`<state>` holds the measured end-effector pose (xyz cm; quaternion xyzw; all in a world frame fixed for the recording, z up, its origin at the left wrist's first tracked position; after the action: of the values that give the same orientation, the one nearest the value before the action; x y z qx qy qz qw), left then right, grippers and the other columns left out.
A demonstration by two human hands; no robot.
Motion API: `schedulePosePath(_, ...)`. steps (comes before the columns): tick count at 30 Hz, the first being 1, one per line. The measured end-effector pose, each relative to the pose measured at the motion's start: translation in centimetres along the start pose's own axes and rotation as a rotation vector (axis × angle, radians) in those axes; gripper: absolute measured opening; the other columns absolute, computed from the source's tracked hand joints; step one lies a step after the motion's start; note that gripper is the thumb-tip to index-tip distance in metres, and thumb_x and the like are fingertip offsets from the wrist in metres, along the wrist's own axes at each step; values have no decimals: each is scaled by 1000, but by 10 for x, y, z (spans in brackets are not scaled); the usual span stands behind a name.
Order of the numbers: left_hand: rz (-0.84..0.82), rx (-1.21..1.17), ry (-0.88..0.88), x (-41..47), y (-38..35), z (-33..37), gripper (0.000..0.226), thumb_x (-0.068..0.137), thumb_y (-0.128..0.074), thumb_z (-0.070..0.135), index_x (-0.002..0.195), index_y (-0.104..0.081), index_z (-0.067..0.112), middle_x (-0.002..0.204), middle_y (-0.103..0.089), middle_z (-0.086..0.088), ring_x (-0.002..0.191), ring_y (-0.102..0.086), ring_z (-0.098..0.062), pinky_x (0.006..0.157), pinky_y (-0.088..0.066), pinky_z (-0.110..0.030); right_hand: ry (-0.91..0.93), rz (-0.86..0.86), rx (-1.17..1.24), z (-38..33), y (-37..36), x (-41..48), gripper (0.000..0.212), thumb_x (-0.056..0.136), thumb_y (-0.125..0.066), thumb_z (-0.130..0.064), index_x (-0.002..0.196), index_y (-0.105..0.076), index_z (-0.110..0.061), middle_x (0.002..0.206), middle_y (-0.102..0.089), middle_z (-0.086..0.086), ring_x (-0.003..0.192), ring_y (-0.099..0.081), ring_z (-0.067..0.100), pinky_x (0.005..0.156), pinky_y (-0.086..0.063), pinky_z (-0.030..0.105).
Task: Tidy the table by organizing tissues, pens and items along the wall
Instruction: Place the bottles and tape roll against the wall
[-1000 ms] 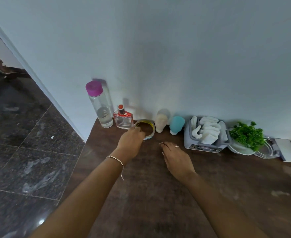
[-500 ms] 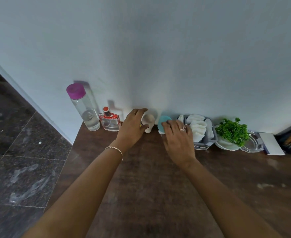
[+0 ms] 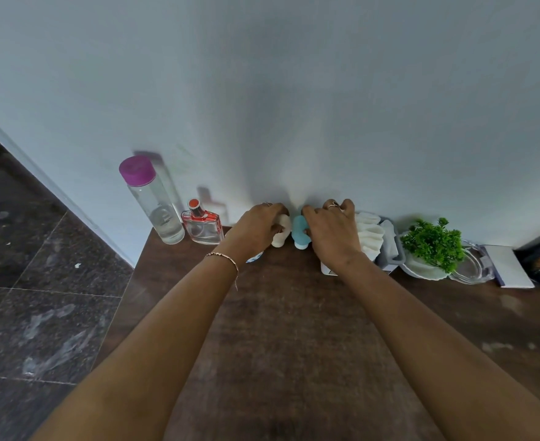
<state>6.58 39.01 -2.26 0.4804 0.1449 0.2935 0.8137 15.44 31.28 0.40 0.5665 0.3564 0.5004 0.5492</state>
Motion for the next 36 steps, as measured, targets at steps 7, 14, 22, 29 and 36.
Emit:
schedulePosePath(7,9,15,29,-2,2,-1,36,88,-59,12,124,-56,12,116,-62,-12,105,-56,-30,85,-44,-34,-16,-27,-23,4,-3,-1,25,88,-54,-14,112,-53,-17,95,-70,5,102,-53,29,90,-23,41)
schedulePosePath(14,126,78,48,-25,19,2,61,79,-70,6,135,-45,10,130,-54,-15,117,-50,-33,90,-45,-39,-43,19,0,4,-3,-8,44,82,-66,-30,122,-50,-18,109,-66,3,109,-53,26,89,-18,40)
schedulePosePath(22,73,267,140,-81,-15,-20,40,88,-60,13,128,-51,10,127,-53,-12,120,-48,-32,87,-52,-42,-107,348,251,-6,11,-87,26,81,-65,-26,103,-52,-19,111,-58,1,104,-51,18,91,-27,40)
schedulePosePath(29,-19,430,232,-86,-25,-27,42,87,-54,1,127,-51,13,124,-53,-8,116,-49,-28,76,-51,-38,-137,142,336,-10,-43,-147,28,77,-71,-22,99,-54,-21,112,-61,2,107,-58,19,99,-34,44)
schedulePosePath(36,0,379,231,-78,-26,-28,43,84,-56,-3,125,-54,12,122,-56,-9,113,-52,-29,79,-52,-39,-249,104,377,6,-60,-164,27,79,-69,-19,100,-53,-20,115,-60,3,111,-54,19,97,-35,42)
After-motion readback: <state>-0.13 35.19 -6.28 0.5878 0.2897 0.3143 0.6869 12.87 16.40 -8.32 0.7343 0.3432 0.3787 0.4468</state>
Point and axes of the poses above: each hand's wrist, its own x-axis towards the middle knuckle, its own y-axis out of the back of the hand, z = x × y, the point moved 9 cm from there along x, towards the middle knuckle
